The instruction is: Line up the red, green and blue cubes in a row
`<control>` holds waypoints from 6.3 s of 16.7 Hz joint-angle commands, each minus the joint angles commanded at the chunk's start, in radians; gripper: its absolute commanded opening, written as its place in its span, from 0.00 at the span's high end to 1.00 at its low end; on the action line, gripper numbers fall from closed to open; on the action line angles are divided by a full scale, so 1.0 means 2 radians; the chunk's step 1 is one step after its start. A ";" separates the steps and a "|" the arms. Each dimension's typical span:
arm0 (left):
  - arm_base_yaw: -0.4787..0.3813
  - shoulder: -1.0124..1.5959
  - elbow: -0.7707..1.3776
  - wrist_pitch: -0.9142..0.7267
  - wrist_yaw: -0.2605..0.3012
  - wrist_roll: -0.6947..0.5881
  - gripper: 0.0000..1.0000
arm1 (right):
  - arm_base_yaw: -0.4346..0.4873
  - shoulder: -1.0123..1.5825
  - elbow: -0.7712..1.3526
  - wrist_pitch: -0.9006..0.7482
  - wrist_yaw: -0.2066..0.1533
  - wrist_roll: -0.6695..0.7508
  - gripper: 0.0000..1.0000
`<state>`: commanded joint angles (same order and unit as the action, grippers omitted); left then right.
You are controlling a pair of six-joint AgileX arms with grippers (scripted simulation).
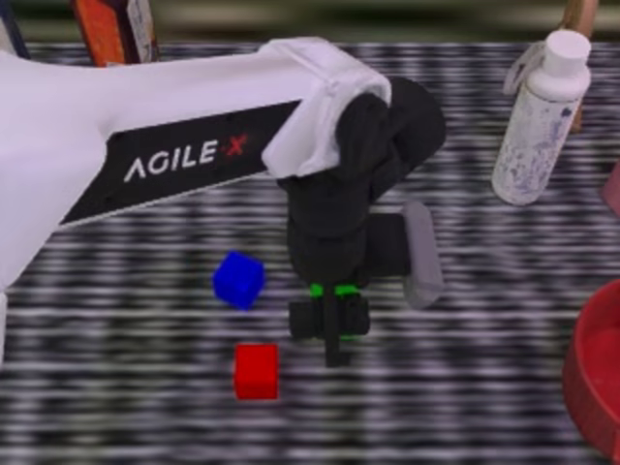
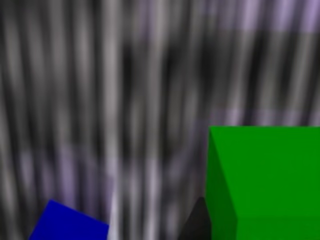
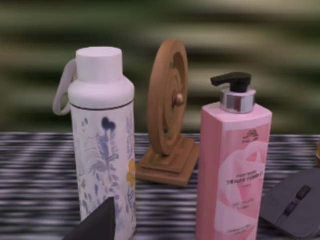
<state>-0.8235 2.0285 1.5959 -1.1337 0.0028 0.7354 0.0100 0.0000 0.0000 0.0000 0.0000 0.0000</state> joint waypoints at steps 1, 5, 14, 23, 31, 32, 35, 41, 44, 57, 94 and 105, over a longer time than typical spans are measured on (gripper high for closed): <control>-0.011 -0.006 -0.006 0.002 0.000 -0.006 1.00 | 0.000 0.000 0.000 0.000 0.000 0.000 0.00; -0.016 -0.009 -0.010 0.003 -0.001 -0.009 1.00 | 0.000 0.000 0.000 0.000 0.000 0.000 0.00; -0.017 0.032 -0.072 0.110 0.000 -0.011 1.00 | 0.000 0.000 0.000 0.000 0.000 0.000 0.00; -0.019 0.039 -0.081 0.123 0.000 -0.011 0.70 | 0.000 0.000 0.000 0.000 0.000 0.000 0.00; -0.019 0.039 -0.081 0.123 0.000 -0.011 0.10 | 0.000 0.000 0.000 0.000 0.000 0.000 0.00; -0.019 0.039 -0.081 0.123 0.000 -0.011 0.02 | 0.000 0.000 0.000 0.000 0.000 0.000 0.00; -0.019 0.039 -0.081 0.123 0.000 -0.011 0.00 | 0.000 0.000 0.000 0.000 0.000 0.000 0.00; -0.017 0.039 -0.081 0.123 0.000 -0.011 0.00 | 0.000 0.000 0.000 0.000 0.000 0.000 0.00; -0.018 0.033 -0.064 0.103 0.000 -0.009 0.00 | 0.000 0.000 0.000 0.000 0.000 0.000 0.00; -0.002 0.002 0.002 0.001 -0.001 -0.030 0.00 | 0.000 0.000 0.000 0.000 0.000 0.000 0.00; 0.162 0.102 -0.059 0.158 0.000 -0.374 0.38 | 0.000 0.000 0.000 0.000 0.000 0.000 0.00; 0.162 0.102 -0.059 0.158 0.000 -0.374 1.00 | 0.000 0.000 0.000 0.000 0.000 0.000 0.00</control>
<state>-0.4994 2.2319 1.4784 -0.8173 0.0034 -0.0117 0.0100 0.0000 0.0000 0.0000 0.0000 0.0000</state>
